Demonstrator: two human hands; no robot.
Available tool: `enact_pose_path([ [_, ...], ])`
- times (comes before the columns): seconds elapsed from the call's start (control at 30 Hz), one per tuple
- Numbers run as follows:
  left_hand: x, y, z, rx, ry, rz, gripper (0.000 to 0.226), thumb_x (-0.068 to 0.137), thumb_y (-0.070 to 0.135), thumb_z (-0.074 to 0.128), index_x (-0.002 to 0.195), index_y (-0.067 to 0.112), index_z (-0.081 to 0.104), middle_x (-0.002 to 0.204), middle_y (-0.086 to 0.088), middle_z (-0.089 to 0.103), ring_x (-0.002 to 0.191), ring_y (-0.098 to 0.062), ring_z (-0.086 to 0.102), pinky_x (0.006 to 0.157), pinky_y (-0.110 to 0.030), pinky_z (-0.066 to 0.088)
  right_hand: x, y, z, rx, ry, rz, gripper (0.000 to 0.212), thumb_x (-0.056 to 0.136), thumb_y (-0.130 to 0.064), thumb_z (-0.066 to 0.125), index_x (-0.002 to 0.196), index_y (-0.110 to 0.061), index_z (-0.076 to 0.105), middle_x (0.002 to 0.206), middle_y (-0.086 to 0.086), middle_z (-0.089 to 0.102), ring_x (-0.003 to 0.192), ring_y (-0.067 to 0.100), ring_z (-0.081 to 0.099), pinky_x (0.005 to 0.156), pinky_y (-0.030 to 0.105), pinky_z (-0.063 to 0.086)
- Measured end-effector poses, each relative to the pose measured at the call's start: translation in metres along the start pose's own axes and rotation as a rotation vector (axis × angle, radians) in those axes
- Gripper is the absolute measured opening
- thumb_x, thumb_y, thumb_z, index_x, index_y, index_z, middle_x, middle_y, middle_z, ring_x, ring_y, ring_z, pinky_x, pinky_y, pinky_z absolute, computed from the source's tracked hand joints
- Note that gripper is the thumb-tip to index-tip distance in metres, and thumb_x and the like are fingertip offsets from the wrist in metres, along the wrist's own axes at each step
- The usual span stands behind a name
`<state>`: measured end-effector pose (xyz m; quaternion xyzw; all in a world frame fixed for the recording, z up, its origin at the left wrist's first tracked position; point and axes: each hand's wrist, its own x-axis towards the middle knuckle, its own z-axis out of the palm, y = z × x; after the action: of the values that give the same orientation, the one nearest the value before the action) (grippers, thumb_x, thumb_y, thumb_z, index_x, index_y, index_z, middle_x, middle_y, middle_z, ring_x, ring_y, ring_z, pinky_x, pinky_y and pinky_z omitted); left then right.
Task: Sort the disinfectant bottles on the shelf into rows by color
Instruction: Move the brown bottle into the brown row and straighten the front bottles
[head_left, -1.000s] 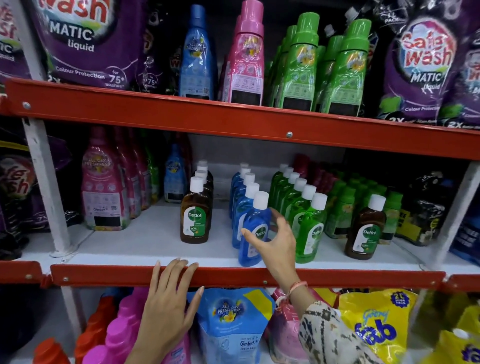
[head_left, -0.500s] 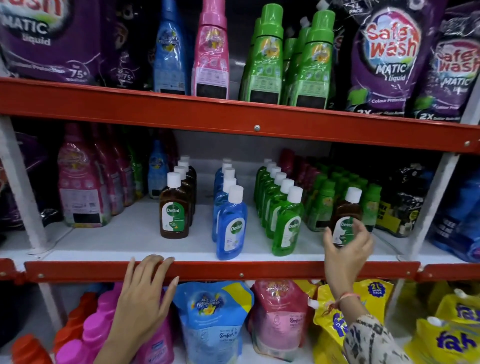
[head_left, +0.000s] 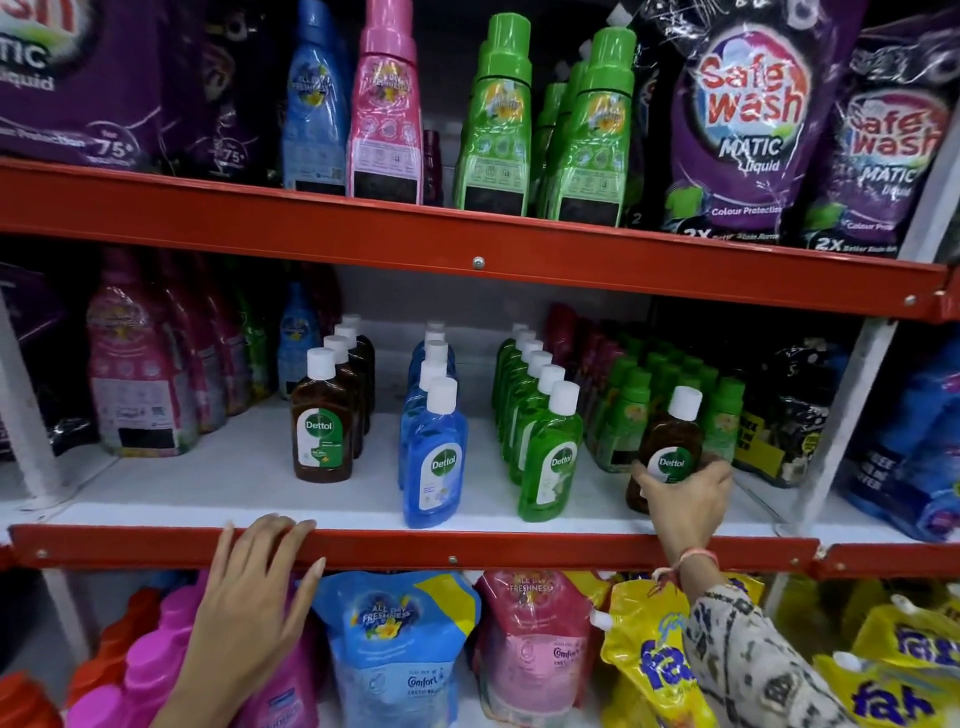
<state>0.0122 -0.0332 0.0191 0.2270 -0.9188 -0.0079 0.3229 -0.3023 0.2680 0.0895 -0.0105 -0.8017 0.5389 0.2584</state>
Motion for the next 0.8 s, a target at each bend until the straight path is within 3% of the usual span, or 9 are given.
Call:
enact_pose_path([
  [0.1,0.000,0.001,-0.001,0.004,0.020,0.007,0.061,0.096,0.053,0.021,0.122,0.012,0.058,0.115,-0.007,0.059,0.117,-0.027,0.052,0.116,-0.051,0.023,-0.023,-0.013,-0.014,0.067,0.013,-0.109,0.075,0.059,-0.035,0.088,0.112,-0.005,0.042,0.113,0.020,0.053,0.105,0.040,0.053,0.085,0.054,0.048],
  [0.27,0.003,0.010,-0.003,-0.024,0.046,-0.023,0.058,0.096,0.051,0.023,0.118,0.013,0.060,0.114,-0.007,0.062,0.115,-0.025,0.053,0.116,-0.047,0.024,-0.082,-0.058,-0.029,0.180,-0.099,-0.197,0.078,0.060,-0.043,0.088,0.114,-0.011,0.042,0.108,0.008,0.056,0.094,0.025,0.055,0.078,0.038,0.048],
  [0.43,0.001,-0.012,-0.006,0.021,0.005,-0.074,0.059,0.094,0.050,0.029,0.131,0.012,0.055,0.144,-0.018,0.049,0.137,-0.034,0.040,0.117,-0.051,0.021,-0.156,-0.114,-0.014,0.329,-0.279,-0.274,0.074,0.056,-0.042,0.090,0.108,-0.023,0.041,0.100,-0.007,0.055,0.085,0.001,0.056,0.069,0.010,0.041],
  [0.53,0.003,-0.036,-0.009,0.047,-0.020,-0.051,0.063,0.096,0.052,0.023,0.136,0.013,0.051,0.149,-0.020,0.042,0.141,-0.034,0.035,0.116,-0.052,0.021,-0.193,-0.137,0.011,0.405,-0.336,-0.286,0.073,0.054,-0.038,0.092,0.107,-0.022,0.044,0.098,-0.014,0.056,0.086,-0.016,0.055,0.070,0.002,0.041],
  [0.6,0.005,-0.050,-0.013,0.061,-0.048,-0.046,0.065,0.096,0.054,0.019,0.138,0.014,0.050,0.150,-0.019,0.041,0.141,-0.034,0.035,0.115,-0.053,0.023,-0.217,-0.150,0.031,0.399,-0.368,-0.307,0.075,0.053,-0.042,0.090,0.107,-0.024,0.043,0.098,-0.014,0.055,0.091,-0.012,0.055,0.075,0.005,0.042],
  [0.73,0.009,-0.078,-0.018,0.060,-0.058,-0.075,0.065,0.096,0.054,0.020,0.141,0.016,0.047,0.151,-0.017,0.041,0.141,-0.032,0.037,0.114,-0.052,0.023,-0.255,-0.169,0.076,0.372,-0.409,-0.335,0.073,0.051,-0.051,0.084,0.105,-0.026,0.040,0.102,-0.004,0.055,0.096,0.014,0.058,0.085,0.033,0.052],
  [0.8,0.007,-0.087,-0.019,0.059,-0.060,-0.039,0.063,0.096,0.053,0.022,0.142,0.017,0.046,0.152,-0.015,0.041,0.141,-0.029,0.036,0.115,-0.049,0.021,-0.267,-0.174,0.096,0.331,-0.419,-0.345,0.070,0.054,-0.052,0.082,0.102,-0.025,0.039,0.101,-0.002,0.053,0.097,0.018,0.056,0.085,0.036,0.050],
])
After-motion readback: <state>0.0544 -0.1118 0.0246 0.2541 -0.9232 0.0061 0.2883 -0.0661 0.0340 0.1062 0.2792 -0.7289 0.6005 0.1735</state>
